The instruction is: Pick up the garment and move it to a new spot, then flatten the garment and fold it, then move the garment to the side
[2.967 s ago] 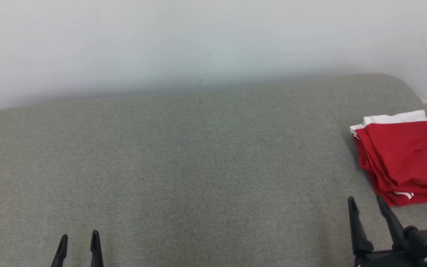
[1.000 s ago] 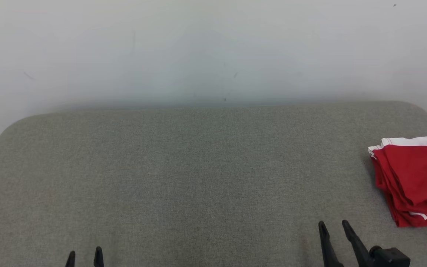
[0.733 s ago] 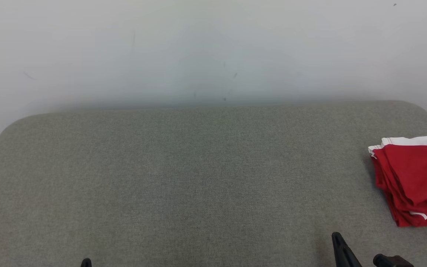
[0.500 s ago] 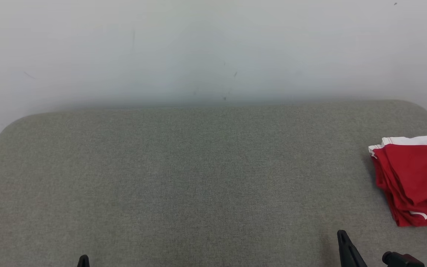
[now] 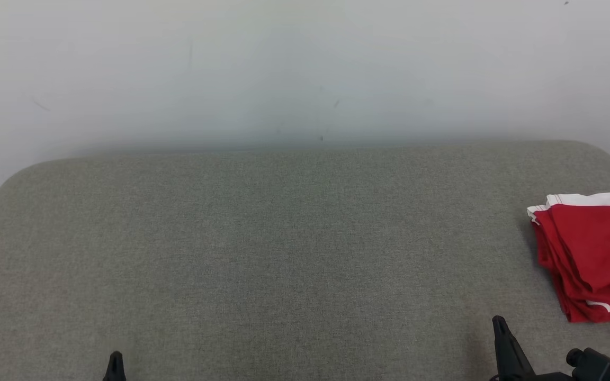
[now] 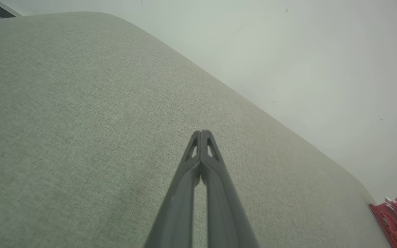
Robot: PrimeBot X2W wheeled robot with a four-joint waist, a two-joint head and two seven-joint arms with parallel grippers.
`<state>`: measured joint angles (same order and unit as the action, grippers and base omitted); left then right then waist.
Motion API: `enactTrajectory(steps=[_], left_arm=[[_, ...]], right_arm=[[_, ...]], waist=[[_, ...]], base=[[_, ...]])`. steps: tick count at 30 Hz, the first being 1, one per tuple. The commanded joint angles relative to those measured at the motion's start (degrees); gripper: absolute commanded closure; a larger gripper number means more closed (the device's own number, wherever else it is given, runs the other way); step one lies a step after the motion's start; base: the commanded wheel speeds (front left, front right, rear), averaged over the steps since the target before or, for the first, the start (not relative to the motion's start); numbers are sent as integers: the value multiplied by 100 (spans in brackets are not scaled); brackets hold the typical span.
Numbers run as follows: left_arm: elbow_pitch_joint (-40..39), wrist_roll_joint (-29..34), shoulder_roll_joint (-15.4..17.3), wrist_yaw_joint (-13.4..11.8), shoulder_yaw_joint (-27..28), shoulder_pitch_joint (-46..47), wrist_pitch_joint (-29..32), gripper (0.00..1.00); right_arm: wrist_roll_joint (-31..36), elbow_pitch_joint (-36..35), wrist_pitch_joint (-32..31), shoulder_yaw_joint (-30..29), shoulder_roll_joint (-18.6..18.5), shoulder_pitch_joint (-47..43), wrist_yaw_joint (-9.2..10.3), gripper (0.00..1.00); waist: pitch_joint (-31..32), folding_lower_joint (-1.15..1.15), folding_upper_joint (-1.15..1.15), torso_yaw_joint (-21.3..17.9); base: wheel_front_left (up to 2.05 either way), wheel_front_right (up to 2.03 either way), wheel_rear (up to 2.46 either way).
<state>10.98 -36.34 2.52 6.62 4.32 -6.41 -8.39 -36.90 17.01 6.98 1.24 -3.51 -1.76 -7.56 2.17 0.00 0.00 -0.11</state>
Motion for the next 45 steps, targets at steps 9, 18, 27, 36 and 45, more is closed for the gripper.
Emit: enactTrajectory(steps=[9, 18, 27, 36, 45], left_arm=[[-6, -950, 26, 39, 57, 330, 235, 100], [36, -1614, 30, 44, 81, 474, 412, 100], [75, -2208, 33, 50, 102, 606, 578, 100], [112, -2758, 35, 58, 122, 722, 728, 100], [145, -3217, 38, 65, 140, 817, 852, 100]], right_arm=[[-928, -135, -218, -144, 13, 260, 4, 100], [-1583, -161, -383, -236, 19, 342, 5, 100], [-2174, -184, -530, -320, 26, 414, 5, 100], [-2731, -209, -663, -398, 32, 479, 6, 100], [-3173, -230, -777, -462, 37, 542, 7, 100]], waist=[[-24, 0, 0, 1], [-45, 0, 0, 2], [-66, 0, 0, 3], [-87, 0, 0, 4], [-106, 0, 0, 5]], base=[[0, 0, 0], [0, 0, 0], [0, 0, 0], [0, 0, 0], [0, 0, 0]])
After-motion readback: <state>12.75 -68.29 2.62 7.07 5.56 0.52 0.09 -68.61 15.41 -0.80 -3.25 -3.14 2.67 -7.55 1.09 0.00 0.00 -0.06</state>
